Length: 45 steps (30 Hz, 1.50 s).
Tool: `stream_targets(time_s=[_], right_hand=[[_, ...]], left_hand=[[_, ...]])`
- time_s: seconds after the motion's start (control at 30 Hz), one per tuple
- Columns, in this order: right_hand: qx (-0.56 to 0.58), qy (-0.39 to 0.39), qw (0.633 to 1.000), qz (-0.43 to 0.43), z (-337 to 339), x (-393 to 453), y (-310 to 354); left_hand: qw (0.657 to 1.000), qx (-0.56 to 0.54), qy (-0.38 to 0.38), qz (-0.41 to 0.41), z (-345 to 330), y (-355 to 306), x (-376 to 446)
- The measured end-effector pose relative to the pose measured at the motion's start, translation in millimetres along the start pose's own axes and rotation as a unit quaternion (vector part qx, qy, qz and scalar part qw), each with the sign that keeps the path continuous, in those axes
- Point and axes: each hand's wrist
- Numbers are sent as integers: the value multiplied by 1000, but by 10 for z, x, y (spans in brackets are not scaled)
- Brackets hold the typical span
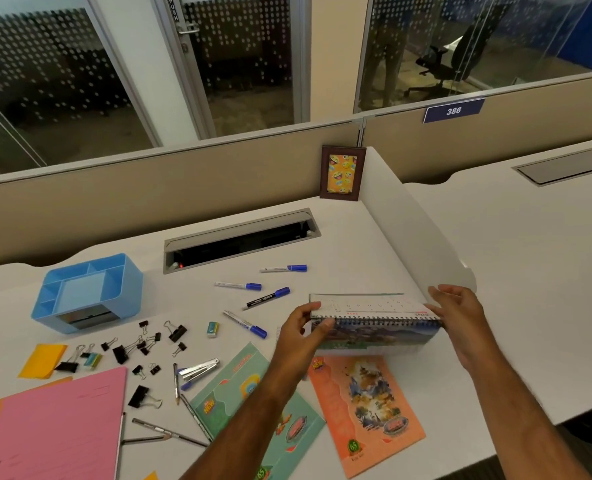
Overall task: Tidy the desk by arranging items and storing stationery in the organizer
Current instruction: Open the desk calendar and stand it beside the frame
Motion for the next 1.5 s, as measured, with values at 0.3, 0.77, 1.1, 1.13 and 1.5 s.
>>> stream_targets(time_s=[0.3,0.77,1.1,1.13,1.5], right_hand=[[1,10,999,48,-236,-93,96],[47,-21,995,89,-564,-200,176],[-24,-12,996,84,-787,-247,31],[-19,2,997,78,-802,-264,17],[-24,83,995,42,-924,-367,43]], left_hand=[[996,-76,-53,11,134,-296,155],[985,-131,-113,13,328,-574,373],[976,-163,-140,34,415,-606,417],[976,-164,-141,33,430,-620,416],[978,-142,-153,28,526,-695,475]])
Point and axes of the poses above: each hand's wrist, its own x-axis towards the middle knuckle, its own z-axis out of the back of the hand, y = z × x, and after that the axes turned 1 degree about -z, right-handed
